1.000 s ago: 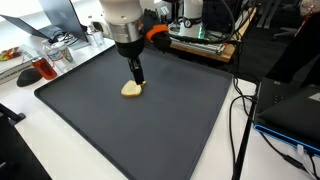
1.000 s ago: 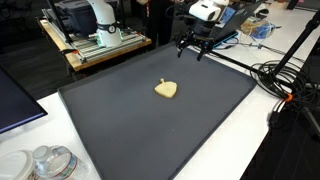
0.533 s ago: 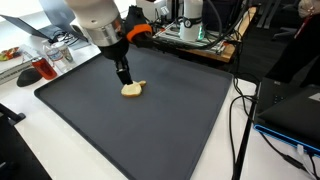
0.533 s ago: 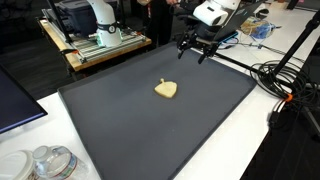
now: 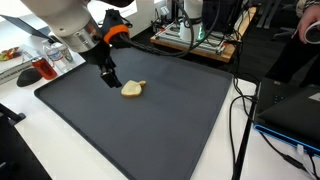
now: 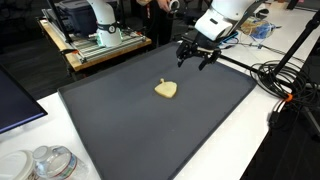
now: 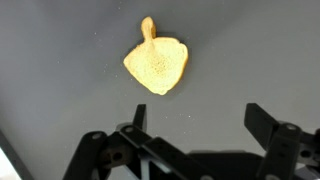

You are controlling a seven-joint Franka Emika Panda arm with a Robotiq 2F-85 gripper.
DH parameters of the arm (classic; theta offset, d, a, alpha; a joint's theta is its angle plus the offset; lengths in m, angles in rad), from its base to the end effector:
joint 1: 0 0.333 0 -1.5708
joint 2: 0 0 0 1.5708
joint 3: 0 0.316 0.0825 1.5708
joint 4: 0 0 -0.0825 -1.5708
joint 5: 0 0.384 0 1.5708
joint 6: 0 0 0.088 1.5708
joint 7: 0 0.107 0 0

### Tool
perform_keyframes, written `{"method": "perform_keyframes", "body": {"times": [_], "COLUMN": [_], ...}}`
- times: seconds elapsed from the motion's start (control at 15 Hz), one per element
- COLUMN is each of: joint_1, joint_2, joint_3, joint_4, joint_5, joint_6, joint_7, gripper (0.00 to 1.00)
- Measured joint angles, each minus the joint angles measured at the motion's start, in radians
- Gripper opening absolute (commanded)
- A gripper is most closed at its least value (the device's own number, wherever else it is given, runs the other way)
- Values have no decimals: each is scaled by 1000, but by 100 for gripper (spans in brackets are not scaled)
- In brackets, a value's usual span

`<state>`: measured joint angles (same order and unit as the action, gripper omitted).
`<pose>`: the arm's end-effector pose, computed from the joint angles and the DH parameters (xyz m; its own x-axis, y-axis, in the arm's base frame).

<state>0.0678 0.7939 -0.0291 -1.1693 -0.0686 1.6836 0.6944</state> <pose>0.7242 0.0270 0.2985 0.7846 -0.5994 -0.1584 -0.5579 -0.7940 0.2413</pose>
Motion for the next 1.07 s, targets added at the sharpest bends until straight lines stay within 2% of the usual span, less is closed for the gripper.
{"method": "perform_keyframes", "body": {"times": [0.33,0.73,1.07], "joint_1": [-90,-203,-263], "joint_2": [41,72,89], "joint_3": [0,4,16], "joint_4": [55,63,45], "joint_5": [98,210,263], "joint_6": [5,16,130], "joint_7": [-202,-433,-615], "gripper": [100,100,100]}}
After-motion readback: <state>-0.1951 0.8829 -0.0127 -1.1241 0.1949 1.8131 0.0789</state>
